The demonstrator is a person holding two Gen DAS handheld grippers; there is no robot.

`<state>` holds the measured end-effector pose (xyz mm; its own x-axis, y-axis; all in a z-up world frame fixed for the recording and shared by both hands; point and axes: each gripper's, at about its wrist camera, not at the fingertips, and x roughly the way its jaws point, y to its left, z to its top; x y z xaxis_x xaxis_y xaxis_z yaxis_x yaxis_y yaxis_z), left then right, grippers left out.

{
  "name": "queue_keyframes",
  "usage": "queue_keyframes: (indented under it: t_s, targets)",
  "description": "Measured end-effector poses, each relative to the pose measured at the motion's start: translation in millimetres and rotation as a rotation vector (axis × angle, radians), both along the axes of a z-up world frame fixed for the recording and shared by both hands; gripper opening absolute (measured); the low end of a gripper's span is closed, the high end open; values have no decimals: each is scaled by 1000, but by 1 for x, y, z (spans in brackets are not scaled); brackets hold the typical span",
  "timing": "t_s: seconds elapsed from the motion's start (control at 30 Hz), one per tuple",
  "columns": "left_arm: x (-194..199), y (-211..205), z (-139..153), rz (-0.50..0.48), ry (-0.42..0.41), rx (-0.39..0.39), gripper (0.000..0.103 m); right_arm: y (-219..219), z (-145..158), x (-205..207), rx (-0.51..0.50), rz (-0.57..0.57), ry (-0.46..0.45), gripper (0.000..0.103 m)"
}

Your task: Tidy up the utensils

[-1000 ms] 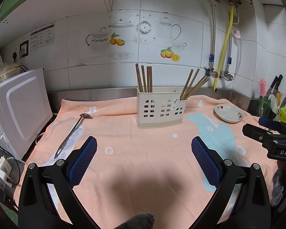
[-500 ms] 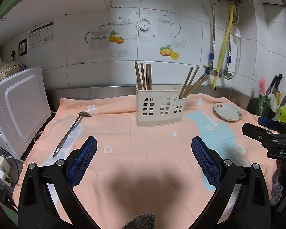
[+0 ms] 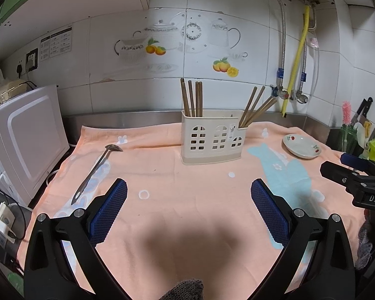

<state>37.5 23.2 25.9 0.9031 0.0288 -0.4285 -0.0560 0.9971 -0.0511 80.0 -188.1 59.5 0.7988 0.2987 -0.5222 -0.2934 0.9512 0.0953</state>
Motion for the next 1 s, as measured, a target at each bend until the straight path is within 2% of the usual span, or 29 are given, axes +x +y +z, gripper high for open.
queue_keyframes:
  t_s: [1.0]
  targets:
    - [1,1,-4,-3,8,0,98,4,0,0,1,8,3,96]
